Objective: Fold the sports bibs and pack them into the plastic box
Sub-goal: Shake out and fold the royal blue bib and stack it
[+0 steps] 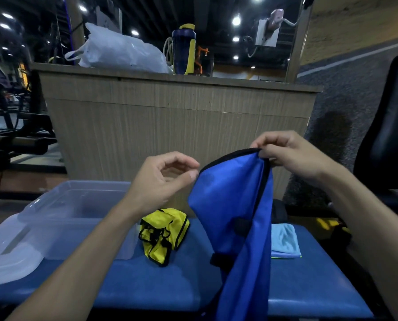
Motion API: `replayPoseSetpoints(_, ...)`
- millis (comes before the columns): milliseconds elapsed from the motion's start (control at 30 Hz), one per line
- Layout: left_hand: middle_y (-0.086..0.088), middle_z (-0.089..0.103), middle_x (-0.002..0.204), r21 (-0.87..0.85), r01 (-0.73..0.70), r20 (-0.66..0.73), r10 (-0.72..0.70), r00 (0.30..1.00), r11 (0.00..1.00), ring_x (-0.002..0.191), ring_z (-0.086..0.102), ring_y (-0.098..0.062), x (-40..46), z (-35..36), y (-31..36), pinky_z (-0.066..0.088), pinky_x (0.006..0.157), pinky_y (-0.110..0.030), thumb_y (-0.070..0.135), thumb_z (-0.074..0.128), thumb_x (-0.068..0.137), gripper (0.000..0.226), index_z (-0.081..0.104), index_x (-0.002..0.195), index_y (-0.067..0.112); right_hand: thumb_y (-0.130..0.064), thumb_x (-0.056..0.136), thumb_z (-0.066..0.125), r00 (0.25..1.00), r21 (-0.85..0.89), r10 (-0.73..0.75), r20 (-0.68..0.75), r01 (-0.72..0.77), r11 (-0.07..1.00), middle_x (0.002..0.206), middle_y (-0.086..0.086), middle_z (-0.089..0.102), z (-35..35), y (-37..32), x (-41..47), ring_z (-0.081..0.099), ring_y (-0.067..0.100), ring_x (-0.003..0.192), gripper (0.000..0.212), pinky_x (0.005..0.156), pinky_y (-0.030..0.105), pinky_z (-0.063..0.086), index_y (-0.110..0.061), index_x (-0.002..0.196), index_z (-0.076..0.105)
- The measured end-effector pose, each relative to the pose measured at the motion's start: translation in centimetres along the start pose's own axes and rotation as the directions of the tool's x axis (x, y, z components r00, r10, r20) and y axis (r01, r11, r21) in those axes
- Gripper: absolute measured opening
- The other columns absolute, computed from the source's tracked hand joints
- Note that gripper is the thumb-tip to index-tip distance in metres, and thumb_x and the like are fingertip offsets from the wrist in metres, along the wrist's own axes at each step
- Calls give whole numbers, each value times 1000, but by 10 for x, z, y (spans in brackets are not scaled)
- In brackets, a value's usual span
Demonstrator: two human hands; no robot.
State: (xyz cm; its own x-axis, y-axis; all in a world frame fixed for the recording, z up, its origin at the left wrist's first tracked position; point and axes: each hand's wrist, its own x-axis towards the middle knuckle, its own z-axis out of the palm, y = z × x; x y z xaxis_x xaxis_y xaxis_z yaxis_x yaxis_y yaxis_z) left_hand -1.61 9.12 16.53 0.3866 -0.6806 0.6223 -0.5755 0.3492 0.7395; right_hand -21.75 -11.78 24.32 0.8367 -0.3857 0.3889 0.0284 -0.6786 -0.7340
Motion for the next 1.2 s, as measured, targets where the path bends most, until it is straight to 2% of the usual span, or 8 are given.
replayPoseSetpoints(200, 11, 66, 121, 208, -131, 90, 114, 989, 969, 120, 60, -15, 1, 16, 7, 52, 97, -41, 22, 82, 85, 44, 64, 125, 26, 9, 95, 49, 991, -119, -98, 96, 109, 987, 90, 5, 72, -13, -13, 0, 65, 15, 86, 26, 79, 29, 54, -5, 94, 72)
replayPoseSetpoints(300, 14, 70, 109, 244, -167, 156, 132, 979, 955, 114, 62, -13, -7, 32, 14, 48, 98, -34, 24, 83, 84, 40, 66, 120, 26, 10, 94, 50, 987, -163, -132, 86, 145, 976, 93, 7, 73, -15, -15, -1, 66, 23, 89, 28, 82, 34, 54, -7, 95, 73)
replayPoseSetpoints(500, 16, 66, 94, 290, -266, 205, 212, 956, 919, 107, 61, -12, -39, 66, 11, 45, 96, -22, 32, 84, 82, 36, 69, 115, 29, 9, 93, 52, 991, -180, -137, 1, 135, 974, 86, -1, 74, -13, -8, -1, 64, 10, 82, 32, 76, 24, 51, -13, 92, 75)
replayPoseSetpoints(667, 31, 58, 110, 241, -249, 209, 201, 957, 938, 110, 64, -9, -57, 88, 6, 47, 101, -37, 31, 78, 85, 33, 65, 115, 33, 4, 95, 54, 980, -173, -145, -136, 120, 977, 95, 9, 74, -11, 1, -1, 69, 28, 88, 27, 83, 39, 57, -14, 97, 74)
replayPoseSetpoints(867, 23, 44, 117, 267, -154, 145, 118, 982, 951, 122, 51, 2, -60, 96, 0, 41, 101, -17, 42, 72, 88, 35, 45, 109, 45, 1, 98, 55, 978, -11, -51, -204, 50, 999, 86, 5, 64, -3, 12, 1, 65, 12, 84, 22, 77, 31, 56, -10, 111, 68)
replayPoseSetpoints(1033, 21, 47, 106, 418, -246, 115, 218, 969, 874, 105, 48, 11, -47, 73, 0, 31, 93, -22, 40, 59, 94, 22, 45, 111, 43, 3, 98, 54, 980, 121, 26, -197, -2, 993, 84, -1, 64, -7, 24, 3, 63, 9, 83, 23, 73, 24, 54, -13, 109, 67)
replayPoseSetpoints(1133, 24, 46, 102, 563, -228, 48, 244, 969, 794, 100, 43, 0, -12, 28, 14, 35, 92, -31, 40, 55, 96, 22, 55, 117, 33, 2, 98, 57, 983, 253, 77, -168, -32, 967, 91, 4, 66, -13, 35, -3, 65, 11, 85, 21, 76, 25, 56, -15, 107, 67)
replayPoseSetpoints(1200, 12, 45, 102, 670, -183, 81, 175, 981, 719, 106, 39, -14, 15, 1, 36, 36, 93, -35, 40, 53, 100, 22, 57, 121, 34, -1, 97, 59, 989, 361, 99, -107, -55, 931, 94, 5, 66, -14, 40, -7, 66, 12, 86, 20, 78, 25, 57, -15, 108, 67)
